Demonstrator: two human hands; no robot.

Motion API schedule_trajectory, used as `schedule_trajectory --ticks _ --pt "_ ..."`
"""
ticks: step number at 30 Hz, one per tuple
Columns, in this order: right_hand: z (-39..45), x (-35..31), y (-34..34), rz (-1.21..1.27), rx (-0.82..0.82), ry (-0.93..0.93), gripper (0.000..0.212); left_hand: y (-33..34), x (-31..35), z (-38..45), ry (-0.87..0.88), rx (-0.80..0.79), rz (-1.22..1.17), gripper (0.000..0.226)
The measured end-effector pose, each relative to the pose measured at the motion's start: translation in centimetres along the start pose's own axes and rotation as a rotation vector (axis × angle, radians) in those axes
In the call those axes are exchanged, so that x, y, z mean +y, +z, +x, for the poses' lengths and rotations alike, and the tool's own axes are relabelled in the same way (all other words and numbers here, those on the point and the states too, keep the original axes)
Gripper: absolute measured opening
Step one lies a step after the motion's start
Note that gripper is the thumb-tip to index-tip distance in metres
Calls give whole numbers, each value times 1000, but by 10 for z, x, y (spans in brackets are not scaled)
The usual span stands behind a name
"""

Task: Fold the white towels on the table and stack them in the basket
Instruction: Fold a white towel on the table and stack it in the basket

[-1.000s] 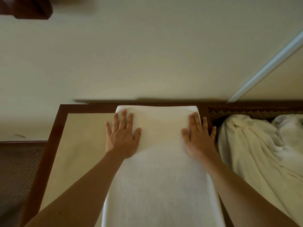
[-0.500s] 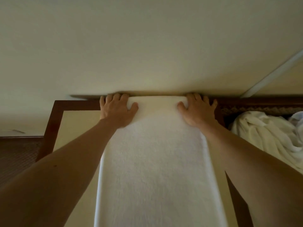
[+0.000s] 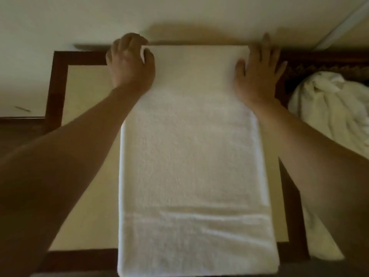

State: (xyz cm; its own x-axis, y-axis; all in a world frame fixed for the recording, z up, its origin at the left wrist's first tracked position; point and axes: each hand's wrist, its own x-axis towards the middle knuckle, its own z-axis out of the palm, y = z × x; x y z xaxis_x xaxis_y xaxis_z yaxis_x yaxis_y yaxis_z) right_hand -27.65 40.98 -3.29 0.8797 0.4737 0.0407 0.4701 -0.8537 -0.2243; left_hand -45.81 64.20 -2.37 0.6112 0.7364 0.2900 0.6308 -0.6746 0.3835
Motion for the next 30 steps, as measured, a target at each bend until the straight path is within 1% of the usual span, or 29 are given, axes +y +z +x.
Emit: schedule_trajectory --ticks 2,4,5,6,10,13,15,17,18,19,20,21,22,23,24,25,26,28,30 --pt "-55 -3 -2 -86 -116 -145 64 -14 16 -52 60 -251 91 53" --pt "-122 -1 -3 -79 -208 -251 67 -26 32 -122 119 -473 146 62" --pt "-152 2 -1 -69 -235 -265 69 -31 37 -158 149 -531 164 66" --pt "-183 9 -5 -58 -251 -260 70 -39 42 -198 170 -552 172 68" --pt "-271 47 -17 -75 -289 -214 71 -67 38 -309 137 -564 211 69" --pt "-325 77 -28 -88 -320 -179 70 -92 32 -359 75 -553 211 69" --pt "-357 100 -35 -76 -352 -119 68 -105 27 -385 56 -540 148 67" --pt "-385 121 -42 -34 -377 -33 67 -121 22 -414 49 -441 16 58" --pt "-395 127 -45 3 -361 21 67 -126 16 -426 42 -344 -50 49" --pt "-408 131 -50 64 -303 72 66 -133 13 -438 -2 -219 -110 39" --pt "-421 134 -54 151 -200 109 62 -142 12 -449 -115 -107 -177 29" --pt "-431 135 -57 249 -77 128 54 -150 11 -458 -292 -18 -267 22" --pt "-439 136 -59 341 39 147 43 -157 13 -462 -523 40 -370 17" --pt "-446 137 -60 423 119 176 32 -162 13 -464 -757 84 -471 16" --pt "-452 136 -62 502 150 213 22 -165 9 -466 -939 113 -552 17" --pt "-455 135 -62 589 127 263 15 -164 2 -467 -1055 111 -626 17" --pt "-457 134 -62 675 60 315 13 -164 -5 -466 -1116 86 -706 17" --pt "-461 131 -58 797 -97 407 16 -161 -18 -465 -1170 -4 -861 15" --pt "-466 129 -53 825 -157 455 22 -160 -23 -464 -1170 -133 -889 15"
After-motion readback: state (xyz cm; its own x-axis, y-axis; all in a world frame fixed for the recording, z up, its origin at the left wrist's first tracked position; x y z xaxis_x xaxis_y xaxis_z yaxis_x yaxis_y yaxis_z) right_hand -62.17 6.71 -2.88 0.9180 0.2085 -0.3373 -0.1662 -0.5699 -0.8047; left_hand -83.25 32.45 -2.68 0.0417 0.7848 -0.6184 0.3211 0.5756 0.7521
